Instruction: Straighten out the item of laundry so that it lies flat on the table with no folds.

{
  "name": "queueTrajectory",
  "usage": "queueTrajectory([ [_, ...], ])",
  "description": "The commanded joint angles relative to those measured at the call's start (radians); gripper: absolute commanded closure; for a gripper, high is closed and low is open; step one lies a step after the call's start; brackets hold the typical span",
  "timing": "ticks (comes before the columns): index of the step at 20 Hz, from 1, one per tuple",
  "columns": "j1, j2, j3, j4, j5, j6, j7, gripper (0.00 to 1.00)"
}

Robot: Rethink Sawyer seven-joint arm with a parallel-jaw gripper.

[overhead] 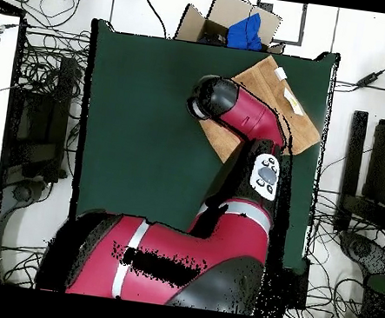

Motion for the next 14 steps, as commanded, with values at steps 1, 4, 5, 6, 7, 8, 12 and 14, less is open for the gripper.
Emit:
queueTrajectory([
  [1,0.023,0.008,0.123,0.013,0.039,0.087,0.151,0.0],
  [4,0.027,0.001,0.133,0.023,0.055,0.087,0.167,0.0],
  [5,0.03,0.0,0.134,0.024,0.059,0.086,0.172,0.0],
  [6,0.034,-0.001,0.138,0.028,0.068,0.081,0.183,0.0],
  [7,0.037,-0.001,0.138,0.029,0.071,0.079,0.188,0.0],
  [8,0.038,0.0,0.142,0.031,0.079,0.074,0.194,0.0],
  [12,0.04,0.004,0.151,0.03,0.094,0.068,0.194,0.0],
  [14,0.048,0.004,0.151,0.027,0.105,0.07,0.204,0.0],
])
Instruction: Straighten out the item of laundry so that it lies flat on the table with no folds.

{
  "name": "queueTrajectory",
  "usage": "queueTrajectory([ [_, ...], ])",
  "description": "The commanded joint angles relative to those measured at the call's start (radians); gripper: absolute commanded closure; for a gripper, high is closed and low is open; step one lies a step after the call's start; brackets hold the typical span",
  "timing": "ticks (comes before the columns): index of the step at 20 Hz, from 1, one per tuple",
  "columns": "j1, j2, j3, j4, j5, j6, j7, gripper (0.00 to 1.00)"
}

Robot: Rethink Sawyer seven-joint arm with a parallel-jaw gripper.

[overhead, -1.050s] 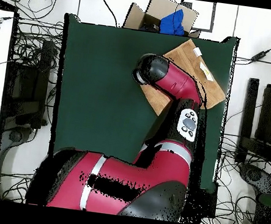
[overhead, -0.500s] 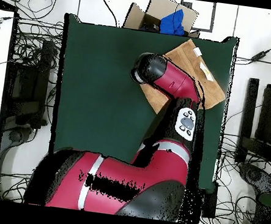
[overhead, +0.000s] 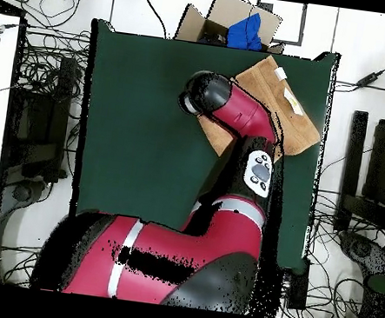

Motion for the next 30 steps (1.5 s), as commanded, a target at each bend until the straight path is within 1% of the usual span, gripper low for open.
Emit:
queueTrajectory([
  [1,0.037,0.005,0.121,0.026,0.06,0.07,0.208,0.0],
  [7,0.048,0.017,0.106,0.003,0.068,0.093,0.202,0.0],
  [11,0.015,0.07,0.053,-0.093,-0.009,0.242,0.111,0.0],
  [12,0.019,0.097,0.004,-0.152,-0.049,0.323,0.105,0.0],
  [14,0.026,0.134,-0.069,-0.222,-0.101,0.405,0.104,0.0],
  [16,0.033,0.162,-0.125,-0.258,-0.14,0.43,0.115,0.0],
  [18,0.04,0.172,-0.159,-0.261,-0.169,0.421,0.13,0.0],
  [20,0.041,0.157,-0.157,-0.244,-0.184,0.419,0.131,0.0],
  [21,0.047,0.144,-0.17,-0.244,-0.197,0.441,0.139,0.0],
  [22,0.046,0.117,-0.19,-0.248,-0.221,0.489,0.119,0.0],
  [24,0.041,0.077,-0.209,-0.246,-0.251,0.543,0.084,0.0],
  [25,0.044,0.061,-0.22,-0.238,-0.264,0.556,0.088,0.0],
  [26,0.055,0.048,-0.257,-0.235,-0.297,0.551,0.099,0.0],
  [27,0.057,0.047,-0.27,-0.233,-0.308,0.547,0.113,0.0],
  [28,0.068,0.066,-0.301,-0.242,-0.32,0.53,0.17,0.0],
  [29,0.077,0.077,-0.311,-0.24,-0.32,0.52,0.214,0.0],
  [30,0.11,0.106,-0.341,-0.242,-0.309,0.508,0.327,0.0],
])
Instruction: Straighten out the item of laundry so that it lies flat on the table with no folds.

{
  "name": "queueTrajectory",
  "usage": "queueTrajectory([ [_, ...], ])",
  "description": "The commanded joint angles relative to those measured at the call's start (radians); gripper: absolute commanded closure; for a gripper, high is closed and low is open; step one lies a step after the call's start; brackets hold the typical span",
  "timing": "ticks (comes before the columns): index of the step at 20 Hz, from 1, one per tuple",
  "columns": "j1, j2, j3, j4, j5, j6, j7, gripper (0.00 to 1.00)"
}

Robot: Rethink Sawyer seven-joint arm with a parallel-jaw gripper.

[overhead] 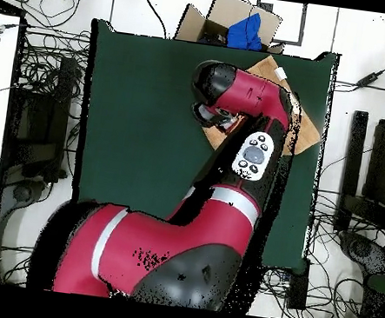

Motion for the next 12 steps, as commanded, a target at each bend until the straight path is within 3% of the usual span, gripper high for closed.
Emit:
queueTrajectory([
  [1,0.087,0.027,-0.142,-0.008,-0.065,0.042,0.386,0.0],
  [2,0.111,0.069,-0.167,-0.051,-0.043,0.068,0.48,0.0],
  [4,0.113,0.126,-0.19,-0.126,-0.016,0.113,0.541,0.0],
  [12,0.106,0.281,-0.258,-0.318,0.035,0.218,0.66,0.0],
])
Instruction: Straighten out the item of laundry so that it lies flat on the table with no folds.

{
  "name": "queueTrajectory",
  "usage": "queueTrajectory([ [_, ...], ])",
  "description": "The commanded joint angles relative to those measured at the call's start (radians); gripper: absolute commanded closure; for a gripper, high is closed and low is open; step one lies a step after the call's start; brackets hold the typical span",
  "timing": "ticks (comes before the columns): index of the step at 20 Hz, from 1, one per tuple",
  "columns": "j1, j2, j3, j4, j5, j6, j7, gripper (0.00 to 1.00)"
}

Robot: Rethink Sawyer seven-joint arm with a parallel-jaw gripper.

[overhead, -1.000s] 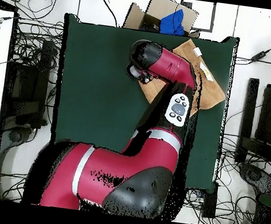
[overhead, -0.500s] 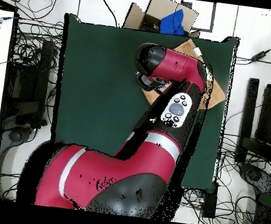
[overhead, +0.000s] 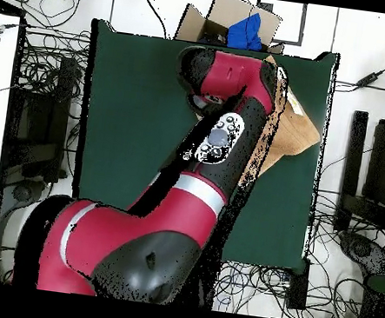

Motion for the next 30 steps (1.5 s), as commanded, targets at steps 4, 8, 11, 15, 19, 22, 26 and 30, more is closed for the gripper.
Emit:
queueTrajectory([
  [4,0.022,0.188,-0.066,-0.174,0.035,0.201,0.467,0.0],
  [8,0.021,0.184,-0.06,-0.176,0.016,0.211,0.456,0.0],
  [11,0.021,0.156,-0.042,-0.144,0.008,0.206,0.426,0.0],
  [15,0.03,0.063,-0.017,-0.066,0.014,0.22,0.364,0.0],
  [19,0.029,0.016,0.002,-0.055,0.036,0.248,0.343,0.0],
  [22,0.026,-0.002,0.026,-0.05,0.054,0.236,0.35,0.0],
  [26,0.022,-0.029,0.067,-0.028,0.088,0.205,0.369,0.0],
  [30,0.02,-0.035,0.094,-0.005,0.114,0.154,0.39,0.0],
])
